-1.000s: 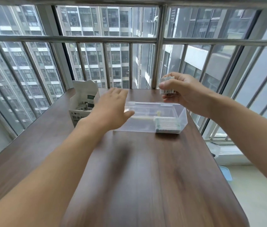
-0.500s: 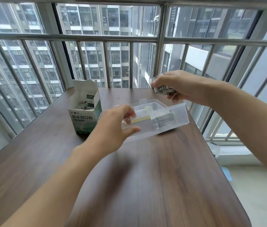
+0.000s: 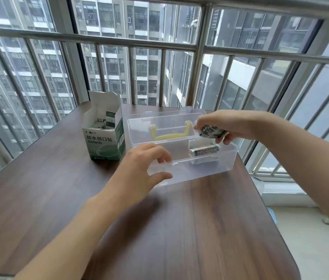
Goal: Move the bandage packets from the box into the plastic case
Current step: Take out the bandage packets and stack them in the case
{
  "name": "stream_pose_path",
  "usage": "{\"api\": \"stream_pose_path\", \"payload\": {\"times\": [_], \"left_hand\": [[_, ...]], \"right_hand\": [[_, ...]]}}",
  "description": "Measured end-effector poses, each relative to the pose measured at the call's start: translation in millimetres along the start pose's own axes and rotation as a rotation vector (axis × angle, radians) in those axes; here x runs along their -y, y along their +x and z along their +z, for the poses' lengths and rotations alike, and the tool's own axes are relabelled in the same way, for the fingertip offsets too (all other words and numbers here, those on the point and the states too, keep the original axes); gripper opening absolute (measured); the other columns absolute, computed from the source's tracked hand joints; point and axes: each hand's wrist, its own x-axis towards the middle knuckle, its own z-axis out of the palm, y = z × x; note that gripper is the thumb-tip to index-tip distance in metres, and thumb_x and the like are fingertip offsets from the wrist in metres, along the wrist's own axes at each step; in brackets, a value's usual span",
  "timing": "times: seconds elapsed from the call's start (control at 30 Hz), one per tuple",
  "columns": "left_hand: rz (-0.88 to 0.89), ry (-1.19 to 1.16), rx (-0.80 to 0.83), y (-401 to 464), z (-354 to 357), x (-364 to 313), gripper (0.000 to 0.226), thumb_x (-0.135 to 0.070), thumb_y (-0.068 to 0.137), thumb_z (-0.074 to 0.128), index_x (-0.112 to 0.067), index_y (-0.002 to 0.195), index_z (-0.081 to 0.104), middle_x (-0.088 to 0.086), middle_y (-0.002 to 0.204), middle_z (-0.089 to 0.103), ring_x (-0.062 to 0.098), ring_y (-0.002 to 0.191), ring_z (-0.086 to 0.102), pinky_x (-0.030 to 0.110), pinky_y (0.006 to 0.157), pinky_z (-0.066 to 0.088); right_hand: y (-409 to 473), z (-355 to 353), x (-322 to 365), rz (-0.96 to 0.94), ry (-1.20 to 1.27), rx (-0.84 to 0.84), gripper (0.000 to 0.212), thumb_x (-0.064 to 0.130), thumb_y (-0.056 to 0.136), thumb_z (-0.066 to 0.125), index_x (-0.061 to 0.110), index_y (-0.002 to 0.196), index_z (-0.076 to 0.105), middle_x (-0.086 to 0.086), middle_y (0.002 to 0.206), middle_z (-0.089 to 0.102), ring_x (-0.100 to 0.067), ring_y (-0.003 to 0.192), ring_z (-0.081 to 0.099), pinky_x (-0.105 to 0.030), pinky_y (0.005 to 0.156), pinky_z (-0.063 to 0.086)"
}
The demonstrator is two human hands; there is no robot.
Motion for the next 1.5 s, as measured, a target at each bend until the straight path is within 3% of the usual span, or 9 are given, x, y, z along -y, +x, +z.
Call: {"api": "stream_pose_path", "payload": {"times": [0.13, 0.33, 0.47, 0.67, 0.97, 1.2, 1.27, 1.33, 1.5], "left_hand": [[-0.018, -0.02, -0.02, -2, -1, 3, 0.028, -0.027, 0.071, 0.089, -0.025, 0.09, 0.069, -0.013, 0.094, 0.062, 0.007, 0.087, 0.058, 0.016, 0.082, 0.043], [-0.052, -0.046, -0.039, -7, 0, 10, 0.027, -0.031, 0.07, 0.089, -0.025, 0.089, 0.07, -0.011, 0.098, 0.062, 0.011, 0.096, 0.061, 0.023, 0.087, 0.045], [-0.056, -0.047, -0.026, -8, 1, 10, 0.026, -0.03, 0.07, 0.089, -0.025, 0.088, 0.071, -0.011, 0.098, 0.063, 0.012, 0.1, 0.061, 0.028, 0.09, 0.046], [-0.06, -0.052, -0.031, -7, 0, 10, 0.026, -0.029, 0.07, 0.089, -0.025, 0.087, 0.071, -0.01, 0.098, 0.064, 0.013, 0.098, 0.062, 0.026, 0.09, 0.045], [-0.05, -0.068, -0.03, -8, 1, 11, 0.025, -0.026, 0.069, 0.09, -0.022, 0.085, 0.07, -0.009, 0.096, 0.065, 0.016, 0.1, 0.063, 0.031, 0.098, 0.045], [-0.053, -0.068, -0.032, -9, 1, 12, 0.025, -0.026, 0.069, 0.09, -0.024, 0.085, 0.071, -0.01, 0.095, 0.065, 0.015, 0.1, 0.063, 0.03, 0.097, 0.046], [-0.056, -0.068, -0.03, -9, 1, 12, 0.024, -0.026, 0.069, 0.09, -0.023, 0.085, 0.071, -0.009, 0.096, 0.065, 0.014, 0.101, 0.063, 0.031, 0.1, 0.045], [-0.056, -0.07, -0.03, -9, 1, 12, 0.024, -0.025, 0.069, 0.09, -0.022, 0.085, 0.072, -0.009, 0.095, 0.066, 0.014, 0.1, 0.063, 0.029, 0.101, 0.043], [-0.056, -0.075, -0.023, -9, 1, 12, 0.024, -0.025, 0.069, 0.09, -0.021, 0.085, 0.072, -0.009, 0.094, 0.066, 0.016, 0.099, 0.062, 0.025, 0.1, 0.041]], "right_hand": [[-3, -3, -4, -0.013, 0.0, -0.029, 0.04, 0.055, 0.084, 0.064, 0.018, 0.101, 0.067, -0.009, 0.098, 0.061, -0.022, 0.075, 0.055, -0.033, 0.067, 0.045], [-9, -2, -9, -0.018, -0.01, -0.028, 0.053, 0.057, 0.075, 0.068, 0.012, 0.105, 0.068, -0.01, 0.097, 0.063, -0.02, 0.073, 0.054, -0.03, 0.061, 0.044], [-10, -7, -7, -0.085, 0.03, -0.092, 0.037, 0.051, 0.086, 0.064, 0.018, 0.101, 0.069, -0.009, 0.098, 0.062, -0.021, 0.077, 0.055, -0.034, 0.07, 0.044], [-10, 2, -11, -0.051, -0.017, -0.046, 0.044, 0.054, 0.085, 0.065, 0.016, 0.107, 0.068, -0.01, 0.102, 0.064, -0.021, 0.078, 0.057, -0.032, 0.065, 0.046], [-17, 5, -14, -0.102, 0.029, -0.029, 0.032, 0.046, 0.09, 0.064, 0.017, 0.102, 0.069, -0.013, 0.104, 0.063, -0.022, 0.08, 0.057, -0.033, 0.065, 0.044], [-18, 8, -15, -0.127, 0.01, -0.015, 0.04, 0.048, 0.087, 0.066, 0.012, 0.105, 0.066, -0.005, 0.098, 0.062, -0.021, 0.08, 0.057, -0.036, 0.067, 0.043], [-19, 8, -14, -0.13, 0.007, -0.013, 0.048, 0.053, 0.079, 0.067, 0.012, 0.104, 0.066, -0.005, 0.097, 0.063, -0.02, 0.079, 0.057, -0.035, 0.065, 0.044], [-19, 9, -15, -0.135, -0.018, -0.01, 0.055, 0.056, 0.071, 0.064, 0.012, 0.104, 0.065, -0.007, 0.097, 0.064, -0.02, 0.078, 0.059, -0.035, 0.063, 0.044], [-21, 7, -17, -0.16, -0.048, -0.002, 0.059, 0.057, 0.073, 0.062, 0.009, 0.106, 0.063, -0.014, 0.104, 0.066, -0.02, 0.081, 0.059, -0.036, 0.066, 0.046]]}}
